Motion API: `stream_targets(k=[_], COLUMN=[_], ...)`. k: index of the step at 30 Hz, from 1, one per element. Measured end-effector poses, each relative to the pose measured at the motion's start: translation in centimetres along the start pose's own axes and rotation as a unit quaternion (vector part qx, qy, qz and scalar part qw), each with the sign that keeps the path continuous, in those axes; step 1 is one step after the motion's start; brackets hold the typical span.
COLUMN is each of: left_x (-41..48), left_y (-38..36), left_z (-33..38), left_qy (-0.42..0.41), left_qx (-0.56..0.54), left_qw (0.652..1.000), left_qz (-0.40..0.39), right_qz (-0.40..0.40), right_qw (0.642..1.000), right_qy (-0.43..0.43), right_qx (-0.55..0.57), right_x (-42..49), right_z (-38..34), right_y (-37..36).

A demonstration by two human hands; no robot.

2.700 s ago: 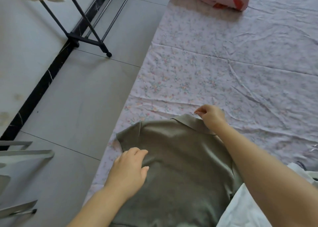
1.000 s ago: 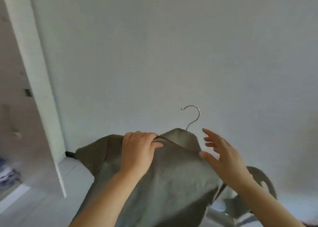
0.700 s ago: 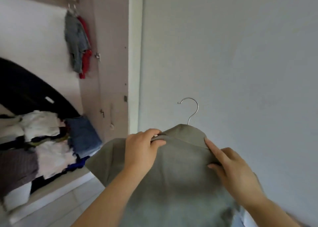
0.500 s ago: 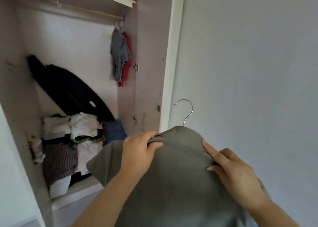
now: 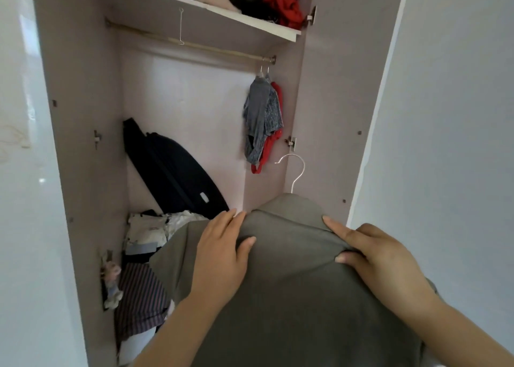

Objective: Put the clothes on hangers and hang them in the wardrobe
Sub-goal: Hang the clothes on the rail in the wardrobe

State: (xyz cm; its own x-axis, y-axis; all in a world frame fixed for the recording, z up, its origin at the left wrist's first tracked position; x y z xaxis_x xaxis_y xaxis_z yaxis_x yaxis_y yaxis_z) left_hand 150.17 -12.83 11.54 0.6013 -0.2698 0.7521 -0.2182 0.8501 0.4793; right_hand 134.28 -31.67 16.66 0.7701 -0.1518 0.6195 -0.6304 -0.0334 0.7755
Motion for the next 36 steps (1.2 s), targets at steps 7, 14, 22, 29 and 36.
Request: stream_targets(k=[7, 14, 22, 29, 36], left_x=[7.3, 14.9, 24.3, 32.8, 42.5], left_y=[-3.9, -7.7, -10.6, -16.0, -19.0], left_z=[-6.5, -11.9, -17.1, -24.1, -30.8], left_qy=[0.021, 0.049, 0.073, 0.053, -0.001], left_qx=[0.034, 0.075, 0.114, 0.081, 0.048], left_qw=[0.999, 0.996, 0.991, 0.995, 0.999], left_qz=[0.002, 0.017, 0.019, -0.008, -0.022], right_qz=[-0.007, 0.002, 0.049, 0.072, 0.095], right_qw=[0.999, 0.998, 0.994, 0.996, 0.994], right_qy=[0.027, 0.043, 0.059, 0.057, 0.018], right_qx=[0.017, 0.048, 0.073, 0.015, -0.057], right_x=[10.1, 21.1, 33.5, 43.3, 53.8], right_z=[1.5, 4.1, 5.9, 6.9, 7.5], right_y=[-5.6, -11.9, -17.3, -23.0, -26.2])
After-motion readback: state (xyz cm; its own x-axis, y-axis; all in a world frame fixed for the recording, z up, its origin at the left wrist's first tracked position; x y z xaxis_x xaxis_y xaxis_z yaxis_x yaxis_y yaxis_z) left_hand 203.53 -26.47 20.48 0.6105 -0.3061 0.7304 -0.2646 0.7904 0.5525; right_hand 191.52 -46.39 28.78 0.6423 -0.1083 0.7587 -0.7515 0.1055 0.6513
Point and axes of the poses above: each hand's wrist, its own x-axis towards the middle knuckle, its own y-axis out of the back of the hand, z = x × y, the point moved 2 cm from there along x, towards the middle knuckle, and after that the axes turned 3 degrees about z, right-handed, at the moved point
